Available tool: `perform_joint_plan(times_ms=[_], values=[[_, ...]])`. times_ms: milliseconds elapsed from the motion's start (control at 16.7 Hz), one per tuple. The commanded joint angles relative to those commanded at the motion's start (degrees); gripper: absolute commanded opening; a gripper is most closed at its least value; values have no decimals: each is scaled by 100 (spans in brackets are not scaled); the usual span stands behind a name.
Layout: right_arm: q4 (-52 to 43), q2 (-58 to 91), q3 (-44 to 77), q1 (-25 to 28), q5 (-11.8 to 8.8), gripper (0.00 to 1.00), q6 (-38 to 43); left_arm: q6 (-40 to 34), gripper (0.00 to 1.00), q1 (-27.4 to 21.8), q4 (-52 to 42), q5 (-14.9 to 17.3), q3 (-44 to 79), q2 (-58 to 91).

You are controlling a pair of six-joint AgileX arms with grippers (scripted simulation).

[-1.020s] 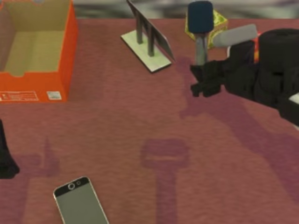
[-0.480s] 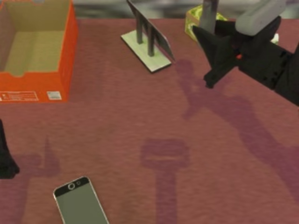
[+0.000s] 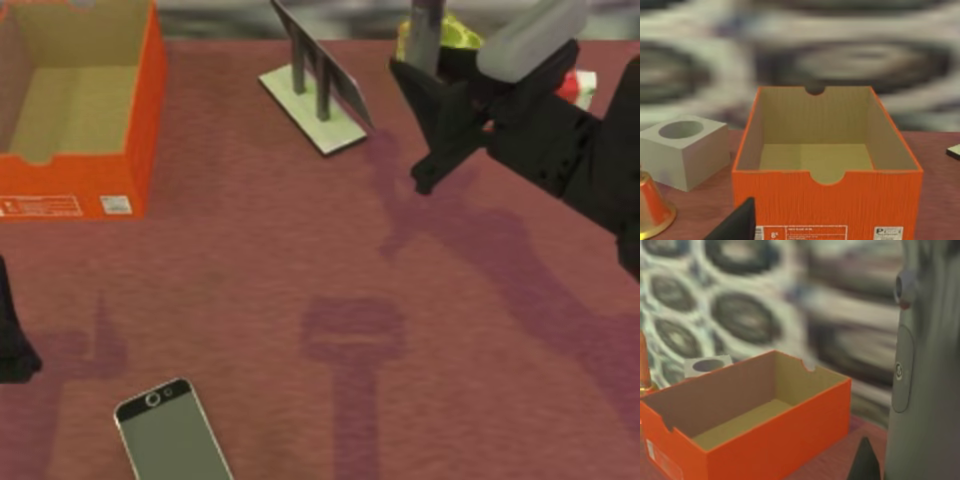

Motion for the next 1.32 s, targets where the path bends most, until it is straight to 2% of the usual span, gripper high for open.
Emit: perform_joint_plan(times_ms=[240, 360, 1020, 1320], values=[[115, 174, 140, 651, 620, 0, 29, 0, 100, 0, 0, 0, 0, 0], [145, 205, 178, 809, 772, 0, 36, 0, 100, 0, 0, 0, 0, 0], [146, 205, 179, 812, 775, 0, 36, 0, 100, -55, 40, 20, 58, 76], [146, 205, 179, 812, 775, 0, 36, 7, 100, -769, 587, 250, 854, 1312]])
